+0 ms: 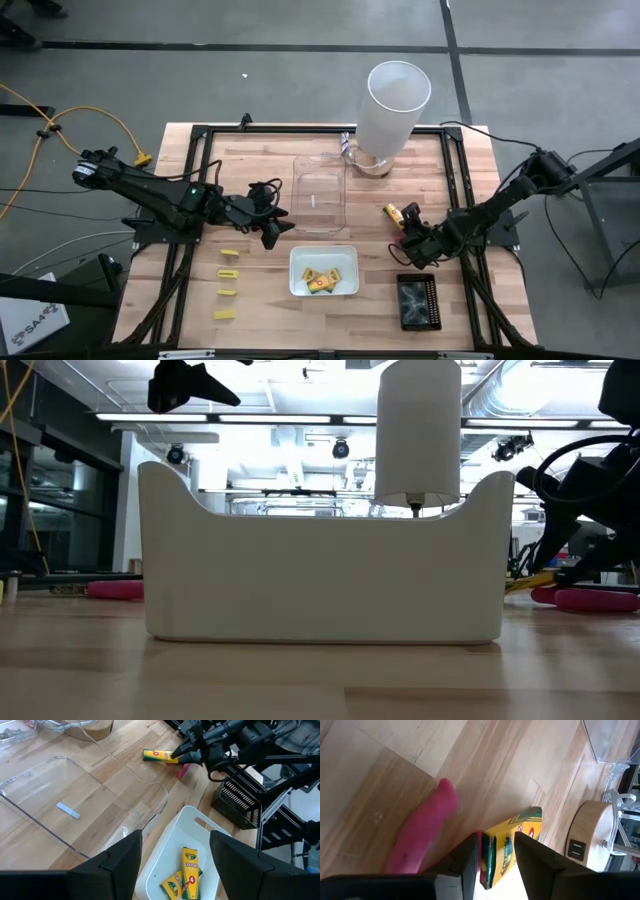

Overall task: Pick & Place School Supplies
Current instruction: Put the yellow crayon box into the white bin

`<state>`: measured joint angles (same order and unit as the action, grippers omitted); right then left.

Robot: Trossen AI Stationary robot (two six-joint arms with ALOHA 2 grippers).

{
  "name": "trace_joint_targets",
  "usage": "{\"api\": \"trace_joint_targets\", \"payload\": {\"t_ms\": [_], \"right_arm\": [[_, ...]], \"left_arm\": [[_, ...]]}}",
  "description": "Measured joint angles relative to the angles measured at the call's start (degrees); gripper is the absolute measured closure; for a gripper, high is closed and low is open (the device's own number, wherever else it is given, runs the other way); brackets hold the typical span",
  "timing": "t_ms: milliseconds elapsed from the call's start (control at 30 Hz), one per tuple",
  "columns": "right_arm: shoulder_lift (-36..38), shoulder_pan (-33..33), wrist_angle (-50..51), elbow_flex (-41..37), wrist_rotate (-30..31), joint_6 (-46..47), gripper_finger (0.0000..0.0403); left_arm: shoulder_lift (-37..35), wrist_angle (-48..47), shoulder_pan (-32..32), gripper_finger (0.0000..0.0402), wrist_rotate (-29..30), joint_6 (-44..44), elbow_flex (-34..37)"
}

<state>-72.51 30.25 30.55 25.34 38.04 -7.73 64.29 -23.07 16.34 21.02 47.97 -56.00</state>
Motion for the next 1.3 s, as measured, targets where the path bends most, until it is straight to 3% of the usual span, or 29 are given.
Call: {"api": "trace_joint_targets", "payload": {"t_ms": [500,733,1300], "right_arm": [[0.00,0.02,0.01,0.00,0.40,-0.02,0.0357],[0.00,0.02,-0.40,0.00,1.24,-0.02,0.0362],[0.02,0.50,-0.85,4.62,11.58,-4.11,0.0363]], "left_arm": [[0.00,0.00,0.00,0.0175,0.00,0.02,-0.01],[0.00,0.00,0.00,0.0175,0.01,0.00,0.00],[-0.01,0.00,0.01,0.0175,0.01,0.00,-0.01]]}}
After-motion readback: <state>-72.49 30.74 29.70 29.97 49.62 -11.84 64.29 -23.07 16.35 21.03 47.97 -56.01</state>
